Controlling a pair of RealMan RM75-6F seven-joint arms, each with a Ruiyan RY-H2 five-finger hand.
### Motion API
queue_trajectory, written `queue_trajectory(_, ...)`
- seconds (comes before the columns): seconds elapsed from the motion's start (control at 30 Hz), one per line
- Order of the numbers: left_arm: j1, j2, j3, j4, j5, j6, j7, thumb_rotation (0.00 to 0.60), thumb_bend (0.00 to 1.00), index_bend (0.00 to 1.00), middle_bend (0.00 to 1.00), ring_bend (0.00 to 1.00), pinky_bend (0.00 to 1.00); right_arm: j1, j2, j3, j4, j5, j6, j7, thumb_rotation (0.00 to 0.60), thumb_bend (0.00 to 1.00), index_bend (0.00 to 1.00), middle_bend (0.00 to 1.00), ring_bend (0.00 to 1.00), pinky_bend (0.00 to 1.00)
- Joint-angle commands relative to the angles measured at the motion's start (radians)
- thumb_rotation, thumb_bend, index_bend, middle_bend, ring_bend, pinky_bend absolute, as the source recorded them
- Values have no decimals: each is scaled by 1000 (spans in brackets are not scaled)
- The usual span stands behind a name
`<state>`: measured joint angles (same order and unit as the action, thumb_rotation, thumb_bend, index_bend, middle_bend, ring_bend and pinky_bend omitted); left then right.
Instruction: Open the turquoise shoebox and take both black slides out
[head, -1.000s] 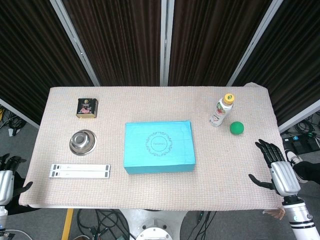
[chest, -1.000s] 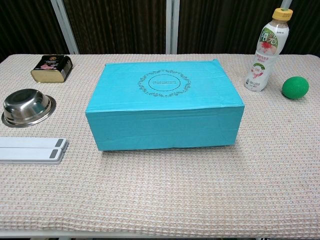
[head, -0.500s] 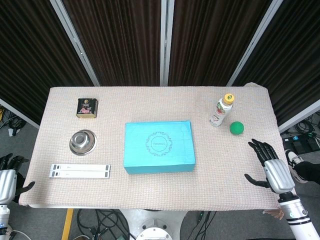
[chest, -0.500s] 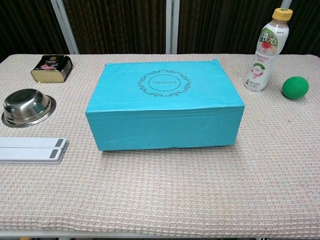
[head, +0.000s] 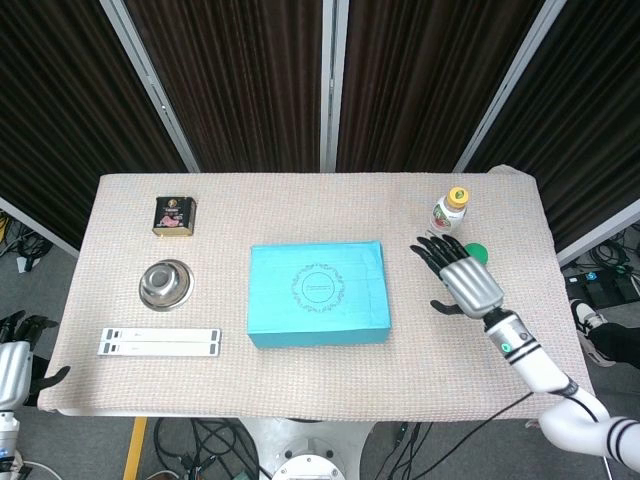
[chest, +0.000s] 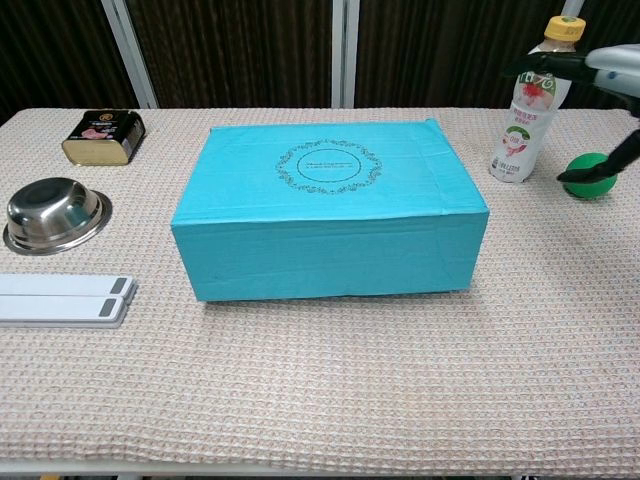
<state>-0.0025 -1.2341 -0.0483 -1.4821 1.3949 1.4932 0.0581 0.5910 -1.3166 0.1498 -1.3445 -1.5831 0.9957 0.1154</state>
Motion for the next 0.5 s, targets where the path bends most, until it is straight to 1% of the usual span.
queue_trajectory(0.03,1,2,0,-2,-5,-4,0,600,16,310,245,106,134,86,-143,28,164,18,-69,-28,600,36,0,39,0,0)
queue_trajectory(0.17,2,5,0,-6,-10,-8,-8,600,16,310,245,107,134,133,-260,16,310,-5,-51,-15,600,24,0,45,0,0)
queue_trajectory(0.33,4,8,2,-7,-11,-13,-18,600,16,310,245,106,134,167,-370,3,460,-22,-13,65,600,30,0,50,0,0)
queue_trajectory(0.5,3,9,1,-4,-13,-19,-27,600,17,310,245,106,134,197,-472,-21,630,-59,58,122,600,49,10,57,0,0)
